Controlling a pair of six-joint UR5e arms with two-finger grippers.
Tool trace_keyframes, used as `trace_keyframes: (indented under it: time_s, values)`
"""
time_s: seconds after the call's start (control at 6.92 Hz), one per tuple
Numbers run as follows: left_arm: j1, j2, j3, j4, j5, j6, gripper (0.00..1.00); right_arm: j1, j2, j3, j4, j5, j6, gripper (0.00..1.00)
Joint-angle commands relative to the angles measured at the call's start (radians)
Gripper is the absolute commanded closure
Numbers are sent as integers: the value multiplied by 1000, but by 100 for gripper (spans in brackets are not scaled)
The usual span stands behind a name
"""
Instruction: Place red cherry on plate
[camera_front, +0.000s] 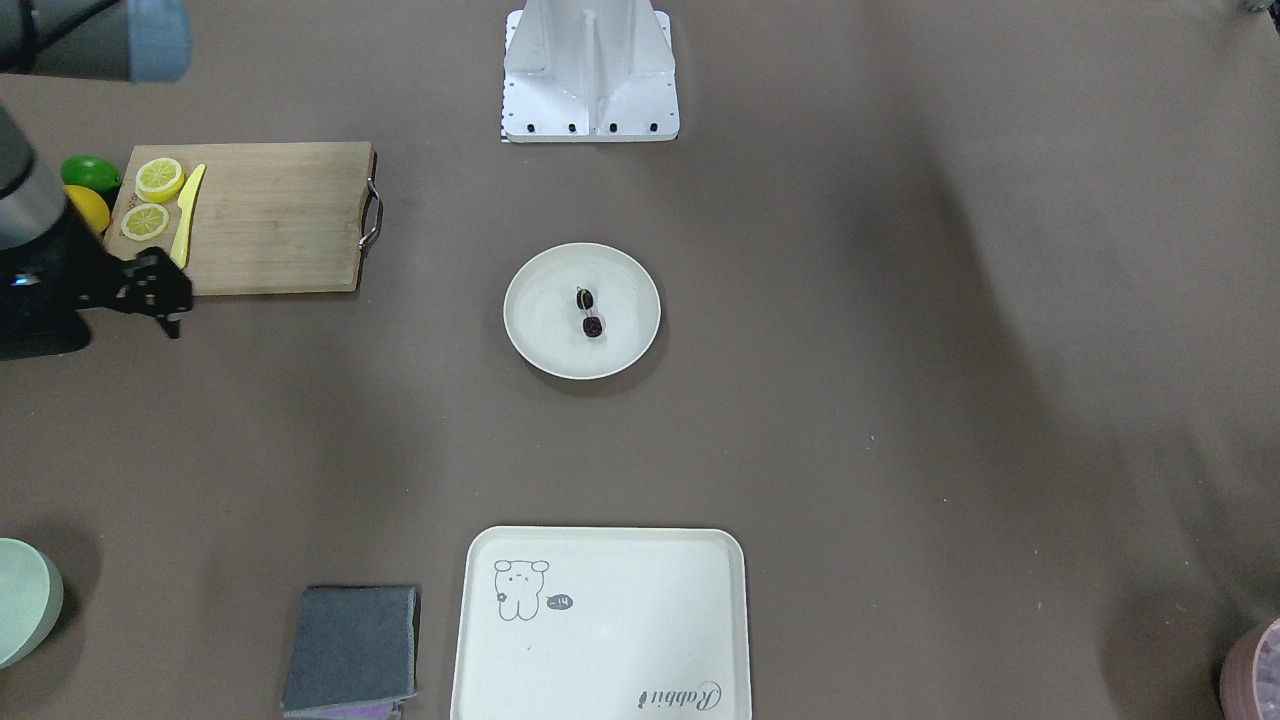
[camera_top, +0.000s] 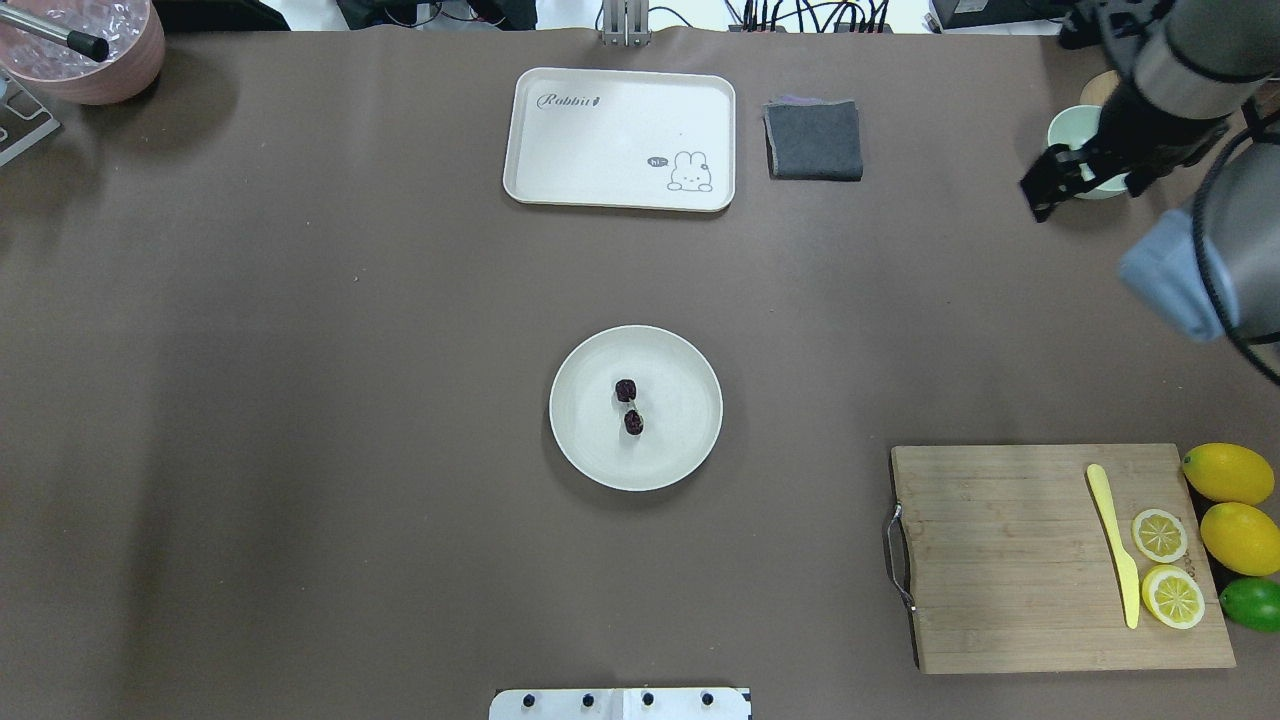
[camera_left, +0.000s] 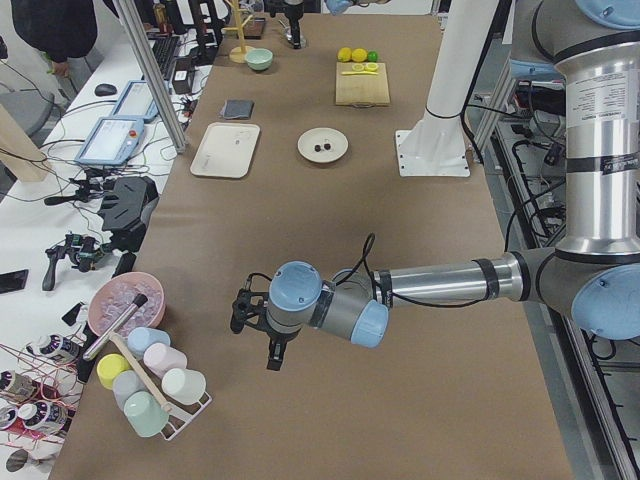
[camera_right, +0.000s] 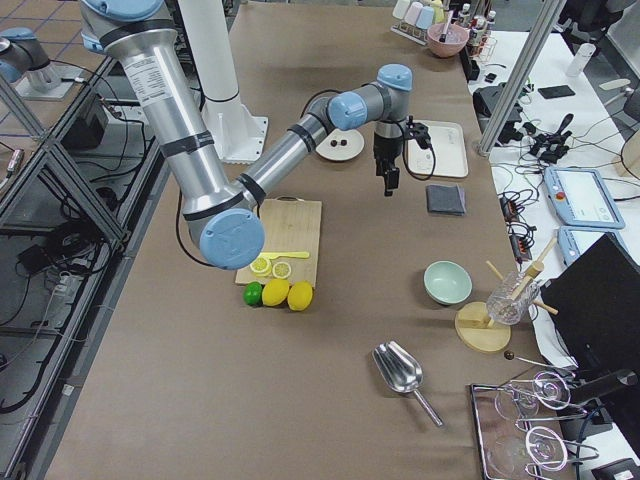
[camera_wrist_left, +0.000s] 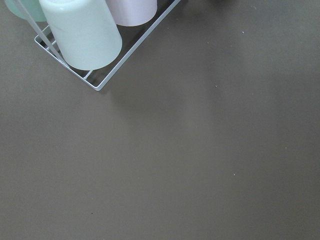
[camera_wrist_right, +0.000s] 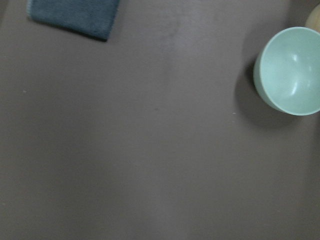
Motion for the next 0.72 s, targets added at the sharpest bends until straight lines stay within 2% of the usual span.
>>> trace_keyframes:
  time_s: [0.0, 0.14, 0.29, 0.43, 0.58]
  values:
    - [36, -29, 9, -1, 0, 26, 2, 189, -114, -115, 111, 102, -249, 0]
    - [36, -28, 1, 0, -9, 81, 2, 228, -140, -208, 238, 134, -304, 0]
    - [34, -15, -23, 1, -61, 109, 2, 268, -154, -270, 301, 229, -382, 0]
    - [39, -12, -26, 1, -119, 111, 2, 298, -186, -269, 303, 275, -468, 0]
    - [34, 24, -55, 1, -138, 109, 2, 349, -205, -257, 302, 324, -510, 0]
